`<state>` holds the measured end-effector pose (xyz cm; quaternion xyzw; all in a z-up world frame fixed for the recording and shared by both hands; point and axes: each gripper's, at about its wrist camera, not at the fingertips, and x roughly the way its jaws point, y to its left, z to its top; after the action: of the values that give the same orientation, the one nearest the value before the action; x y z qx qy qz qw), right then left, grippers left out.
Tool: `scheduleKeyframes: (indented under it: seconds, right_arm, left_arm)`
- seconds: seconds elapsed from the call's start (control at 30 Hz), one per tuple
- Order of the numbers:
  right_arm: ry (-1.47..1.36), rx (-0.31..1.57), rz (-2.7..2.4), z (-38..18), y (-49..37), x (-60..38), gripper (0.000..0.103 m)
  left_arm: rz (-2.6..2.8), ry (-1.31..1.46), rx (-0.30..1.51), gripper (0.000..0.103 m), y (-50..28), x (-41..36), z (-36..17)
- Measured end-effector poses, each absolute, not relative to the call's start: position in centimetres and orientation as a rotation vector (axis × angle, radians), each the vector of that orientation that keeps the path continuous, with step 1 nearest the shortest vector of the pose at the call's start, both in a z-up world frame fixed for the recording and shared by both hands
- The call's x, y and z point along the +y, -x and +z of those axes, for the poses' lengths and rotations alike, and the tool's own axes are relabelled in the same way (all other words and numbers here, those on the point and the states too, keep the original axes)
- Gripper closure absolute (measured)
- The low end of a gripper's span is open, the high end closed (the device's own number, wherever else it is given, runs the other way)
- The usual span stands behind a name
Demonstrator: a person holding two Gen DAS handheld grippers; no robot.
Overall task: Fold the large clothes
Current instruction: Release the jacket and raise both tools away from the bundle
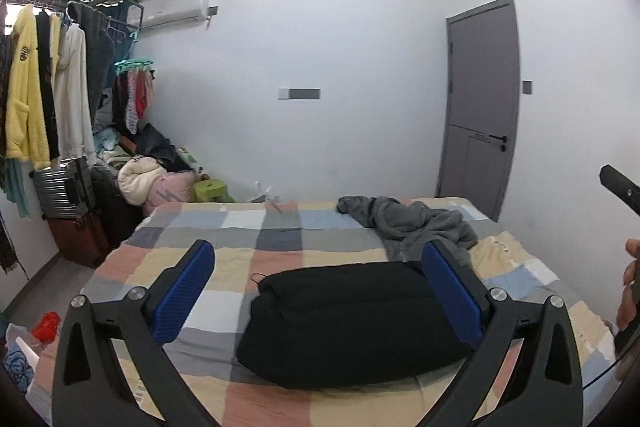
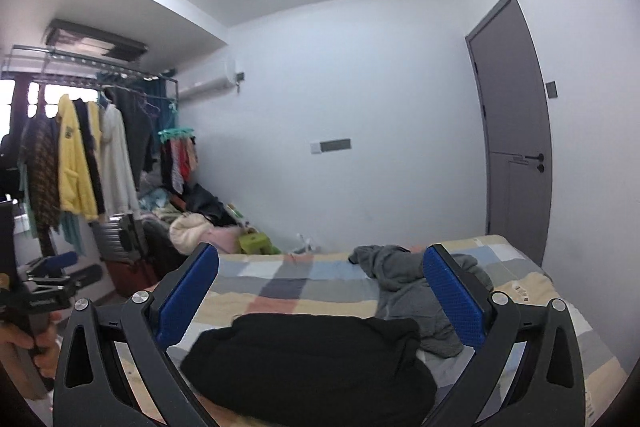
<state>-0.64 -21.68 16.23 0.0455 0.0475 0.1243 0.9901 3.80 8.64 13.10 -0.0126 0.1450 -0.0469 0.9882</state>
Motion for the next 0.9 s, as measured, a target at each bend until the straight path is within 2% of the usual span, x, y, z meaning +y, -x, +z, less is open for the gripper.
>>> scheduleKeyframes:
  seconds: [0.27,0.43,0.9]
  right_arm:
    - [-0.033,0.130,0.276,12.4,3.4,-18.5,0.000]
    - [0.024,0.187,0.275,9.7,4.3,-16.9,0.000]
    - [-0.115,0.339,0.221,2.8,3.0,-17.6,0.000]
  left_arm:
    - [-0.155,0.030,0.291,0.000,-0.9,6.4,10.7]
    - [-0.223,0.078,0.369,0.000,-1.1,5.8,7.9]
    - [-0.148,0.099,0.506,0.000,-2.6,5.7,1.3]
